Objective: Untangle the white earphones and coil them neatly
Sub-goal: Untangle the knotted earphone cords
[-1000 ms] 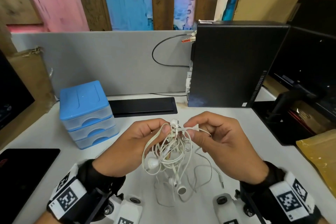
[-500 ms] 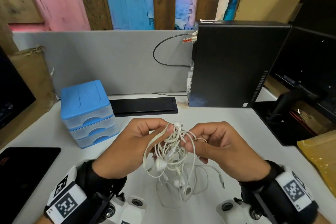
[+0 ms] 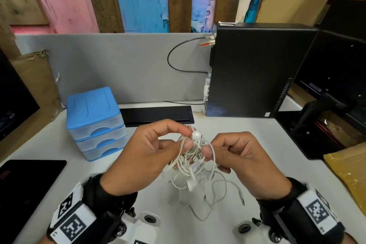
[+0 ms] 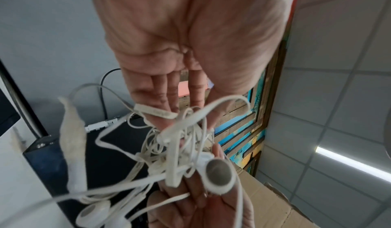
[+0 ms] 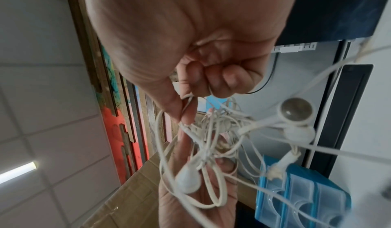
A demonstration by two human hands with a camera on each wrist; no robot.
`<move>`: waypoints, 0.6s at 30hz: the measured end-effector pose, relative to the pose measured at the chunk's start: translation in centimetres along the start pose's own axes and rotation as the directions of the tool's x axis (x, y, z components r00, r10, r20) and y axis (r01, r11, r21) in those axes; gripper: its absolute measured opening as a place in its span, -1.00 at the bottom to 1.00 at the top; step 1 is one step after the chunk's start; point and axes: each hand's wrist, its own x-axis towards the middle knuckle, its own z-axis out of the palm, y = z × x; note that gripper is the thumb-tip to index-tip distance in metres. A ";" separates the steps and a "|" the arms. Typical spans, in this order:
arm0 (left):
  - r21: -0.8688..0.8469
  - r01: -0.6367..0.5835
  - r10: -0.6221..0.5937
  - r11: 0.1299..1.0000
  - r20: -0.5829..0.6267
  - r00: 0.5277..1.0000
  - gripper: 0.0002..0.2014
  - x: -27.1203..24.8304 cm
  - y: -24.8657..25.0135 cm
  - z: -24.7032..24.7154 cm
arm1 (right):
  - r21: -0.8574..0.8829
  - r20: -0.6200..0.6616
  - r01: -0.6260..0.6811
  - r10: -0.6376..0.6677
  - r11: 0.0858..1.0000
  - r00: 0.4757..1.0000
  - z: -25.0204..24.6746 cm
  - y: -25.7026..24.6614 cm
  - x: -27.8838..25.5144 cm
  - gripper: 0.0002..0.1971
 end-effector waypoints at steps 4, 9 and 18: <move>0.030 0.018 -0.018 0.999 0.023 1.000 -0.88 -0.2 0.1 0.3 | -0.011 -0.045 0.025 -0.026 1.000 0.999 0.1 -0.3 0.0 -0.83; 0.142 -0.052 0.050 0.989 0.020 0.999 -0.89 -0.6 0.1 0.4 | -0.145 -0.039 0.021 -0.027 0.989 0.999 0.6 -0.3 -0.2 -0.76; 0.510 -0.124 0.099 0.851 0.075 0.992 -0.80 -0.7 0.6 0.4 | -0.407 -0.083 0.148 -0.198 0.901 0.977 -0.6 -2.5 -0.5 -0.68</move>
